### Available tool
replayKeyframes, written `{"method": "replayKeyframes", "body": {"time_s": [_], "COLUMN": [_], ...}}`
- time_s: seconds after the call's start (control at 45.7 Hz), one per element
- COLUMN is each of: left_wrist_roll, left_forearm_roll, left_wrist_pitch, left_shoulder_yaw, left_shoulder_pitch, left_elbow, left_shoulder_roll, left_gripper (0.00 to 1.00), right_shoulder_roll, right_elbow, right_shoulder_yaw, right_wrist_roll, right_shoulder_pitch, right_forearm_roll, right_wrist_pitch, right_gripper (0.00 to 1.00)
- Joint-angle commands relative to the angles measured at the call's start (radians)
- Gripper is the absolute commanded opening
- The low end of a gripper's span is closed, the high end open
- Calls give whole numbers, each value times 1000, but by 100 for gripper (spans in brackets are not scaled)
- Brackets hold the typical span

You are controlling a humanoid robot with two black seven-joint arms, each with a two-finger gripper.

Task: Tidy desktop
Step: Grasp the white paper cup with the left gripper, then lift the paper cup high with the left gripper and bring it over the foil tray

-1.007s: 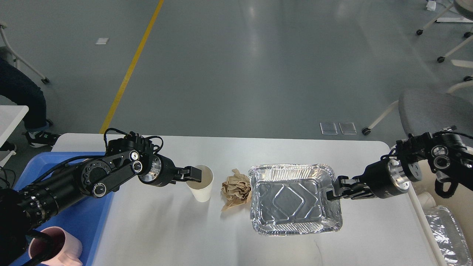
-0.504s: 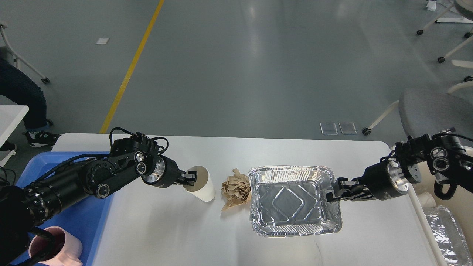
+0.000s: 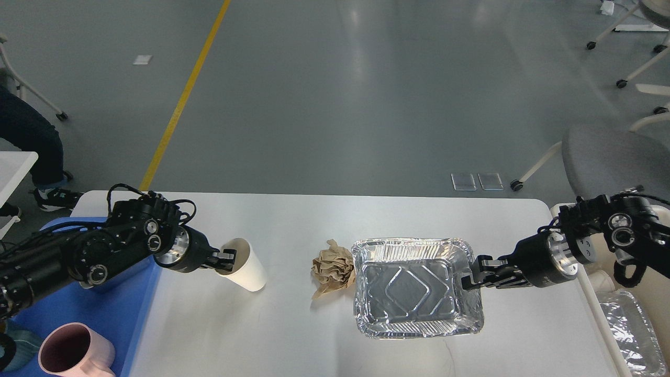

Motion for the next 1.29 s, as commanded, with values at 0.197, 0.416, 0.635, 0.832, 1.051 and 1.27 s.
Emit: {"method": "replayKeyframes", "body": {"time_s": [0.197, 0.416, 0.635, 0.832, 1.051, 1.27], "left_wrist_roll": [-67, -58, -56, -51, -47, -50], "left_forearm_roll": [-15, -27, -44, -52, -41, -84], "left_wrist_pitch": [-191, -267, -267, -267, -267, -267], "left_shoulder_yaw": [-126, -382, -391, -381, -371, -301], "left_shoulder_pitch": [-100, -267, -577, -758, -806, -800], "left_elbow": [-173, -168, -130, -1, 164, 318], "left_shoulder_roll": [439, 545, 538, 349, 38, -255], "left_gripper": [0, 0, 0, 0, 0, 0], "right_shoulder_roll": [5, 2, -3, -4, -3, 2], "right_elbow": [-1, -1, -1, -1, -1, -11], "right_shoulder_yaw": [2, 2, 2, 2, 2, 1], "right_wrist_roll": [1, 0, 0, 0, 0, 0], "right_shoulder_pitch": [2, 8, 12, 14, 23, 28], "right_forearm_roll": [-1, -1, -1, -1, -3, -11], "right_wrist_pitch": [-4, -10, -11, -19, -19, -19], "right_gripper": [0, 0, 0, 0, 0, 0]}}
